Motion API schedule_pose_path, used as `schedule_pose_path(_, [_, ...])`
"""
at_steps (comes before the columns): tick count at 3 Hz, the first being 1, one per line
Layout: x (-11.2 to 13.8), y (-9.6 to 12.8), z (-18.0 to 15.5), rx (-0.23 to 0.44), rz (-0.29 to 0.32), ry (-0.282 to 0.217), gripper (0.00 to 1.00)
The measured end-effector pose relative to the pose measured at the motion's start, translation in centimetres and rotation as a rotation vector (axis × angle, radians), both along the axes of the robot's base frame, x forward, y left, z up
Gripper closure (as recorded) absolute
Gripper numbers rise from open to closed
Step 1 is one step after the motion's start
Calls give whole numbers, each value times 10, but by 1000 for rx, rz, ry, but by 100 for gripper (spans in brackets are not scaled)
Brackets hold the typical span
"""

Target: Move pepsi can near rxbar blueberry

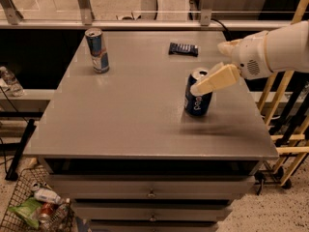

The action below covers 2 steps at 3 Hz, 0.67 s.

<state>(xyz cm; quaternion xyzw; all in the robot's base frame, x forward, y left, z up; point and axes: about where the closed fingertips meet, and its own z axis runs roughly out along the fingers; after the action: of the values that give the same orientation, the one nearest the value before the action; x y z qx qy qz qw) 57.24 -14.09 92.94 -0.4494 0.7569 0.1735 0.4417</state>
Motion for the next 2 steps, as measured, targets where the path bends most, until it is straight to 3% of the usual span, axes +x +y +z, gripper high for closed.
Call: schedule_pose_path(2, [-9,18,-17,-46,67,76,0])
